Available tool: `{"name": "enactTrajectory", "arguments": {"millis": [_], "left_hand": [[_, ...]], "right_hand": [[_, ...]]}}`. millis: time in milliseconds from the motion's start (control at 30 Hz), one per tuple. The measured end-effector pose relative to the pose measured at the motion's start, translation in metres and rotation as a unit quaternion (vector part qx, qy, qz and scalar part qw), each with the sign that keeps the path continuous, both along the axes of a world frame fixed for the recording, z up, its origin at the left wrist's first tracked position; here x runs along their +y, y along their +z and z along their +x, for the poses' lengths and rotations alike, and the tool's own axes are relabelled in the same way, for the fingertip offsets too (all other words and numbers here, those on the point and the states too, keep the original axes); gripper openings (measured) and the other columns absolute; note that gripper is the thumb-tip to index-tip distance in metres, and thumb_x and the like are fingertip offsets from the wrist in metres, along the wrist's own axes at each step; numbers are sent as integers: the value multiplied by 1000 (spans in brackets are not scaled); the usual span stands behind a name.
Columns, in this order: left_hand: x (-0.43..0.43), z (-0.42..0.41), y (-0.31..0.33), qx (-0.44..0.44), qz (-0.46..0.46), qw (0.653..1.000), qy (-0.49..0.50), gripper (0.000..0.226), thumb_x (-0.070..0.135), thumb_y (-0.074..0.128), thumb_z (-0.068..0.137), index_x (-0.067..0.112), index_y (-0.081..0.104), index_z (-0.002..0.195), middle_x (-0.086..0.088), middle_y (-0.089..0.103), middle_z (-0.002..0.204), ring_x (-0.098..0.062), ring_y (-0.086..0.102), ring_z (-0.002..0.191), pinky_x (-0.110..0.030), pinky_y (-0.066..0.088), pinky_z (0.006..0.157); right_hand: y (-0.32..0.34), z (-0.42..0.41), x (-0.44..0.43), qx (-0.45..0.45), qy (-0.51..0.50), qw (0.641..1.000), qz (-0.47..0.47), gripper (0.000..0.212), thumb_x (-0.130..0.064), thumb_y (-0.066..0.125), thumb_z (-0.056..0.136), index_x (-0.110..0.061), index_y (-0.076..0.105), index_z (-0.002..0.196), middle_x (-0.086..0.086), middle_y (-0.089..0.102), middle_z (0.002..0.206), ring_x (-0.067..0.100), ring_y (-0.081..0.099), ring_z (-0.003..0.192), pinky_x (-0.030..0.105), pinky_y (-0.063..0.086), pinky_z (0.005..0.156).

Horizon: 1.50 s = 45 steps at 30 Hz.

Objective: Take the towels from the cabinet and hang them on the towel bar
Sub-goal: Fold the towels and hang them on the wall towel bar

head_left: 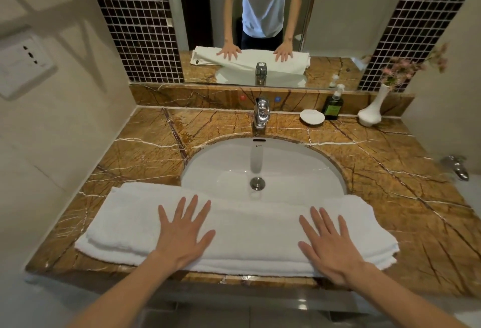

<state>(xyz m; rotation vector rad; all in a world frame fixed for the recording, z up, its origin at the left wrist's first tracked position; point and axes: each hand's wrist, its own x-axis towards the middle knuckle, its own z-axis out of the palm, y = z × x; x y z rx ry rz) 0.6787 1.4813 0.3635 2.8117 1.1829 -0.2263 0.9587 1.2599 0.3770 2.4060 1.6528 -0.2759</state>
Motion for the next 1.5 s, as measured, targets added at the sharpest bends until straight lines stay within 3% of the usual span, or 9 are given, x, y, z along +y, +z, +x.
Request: {"name": "enactTrajectory", "arguments": {"millis": [100,200,300,467,800,1067,1167,1300,1500], "left_hand": [[-4,-7,-2,0,0,1000,4,78,77,-12,75,43,-17,145,5,-19,157,-27,-13,146,-65,-14,106],[-7,-12,-6,-14,-2,1000,8,78,79,-9,77,44,-10,147,5,-15,157,-28,-9,146,-66,-13,107],[-7,-13,-6,-15,-2,1000,8,78,79,-6,78,44,-9,147,5,-14,156,-29,-6,147,-66,-12,106],[3,-3,9,12,-9,1000,-8,80,77,-7,76,41,-15,147,3,-21,157,-27,-18,145,-63,-17,106],[5,-2,5,24,-10,999,23,76,77,-4,78,44,-16,146,3,-15,159,-26,-14,146,-66,-9,108],[2,9,16,25,-21,999,-14,74,71,3,84,39,-11,149,0,-13,160,-27,-14,146,-62,-11,109],[-13,21,31,-4,-49,996,-75,79,74,1,80,38,-1,150,0,-7,160,-24,-10,147,-55,-10,112],[-45,46,42,8,-79,982,-173,88,76,-4,72,37,4,150,1,-3,161,-21,-8,147,-49,-9,115],[-73,74,27,82,-105,974,-182,101,87,1,58,41,-11,147,2,-9,160,-27,-9,147,-58,-9,112]], "right_hand": [[-7,-11,-10,-5,-35,999,-13,65,-58,12,98,-20,30,147,14,30,154,35,25,142,45,-6,111],[-11,-14,-13,12,-35,999,-23,60,-54,19,98,-19,37,142,15,44,145,33,30,134,48,3,109],[-7,-18,-13,9,-35,999,-9,62,-56,16,97,-19,37,142,16,43,146,32,27,136,47,1,110],[13,-10,6,11,-25,999,36,82,-65,-8,80,-29,5,152,9,-13,160,30,-13,147,48,-14,113],[4,12,2,28,-45,999,9,94,-69,-27,68,-31,-9,151,5,-16,160,28,-18,146,51,-11,116],[19,20,1,51,-19,998,-13,88,-69,-13,77,-28,0,153,8,-9,161,28,-9,148,51,-4,116],[41,31,-14,26,36,997,-62,78,-52,2,78,-25,9,151,10,0,161,28,2,148,49,6,117],[62,43,-31,-2,71,990,-123,69,-37,39,88,-26,10,150,10,-2,160,29,3,148,52,11,118],[69,49,-35,-40,82,982,-167,75,-9,50,92,-23,7,151,14,2,160,34,20,143,49,33,111]]}}
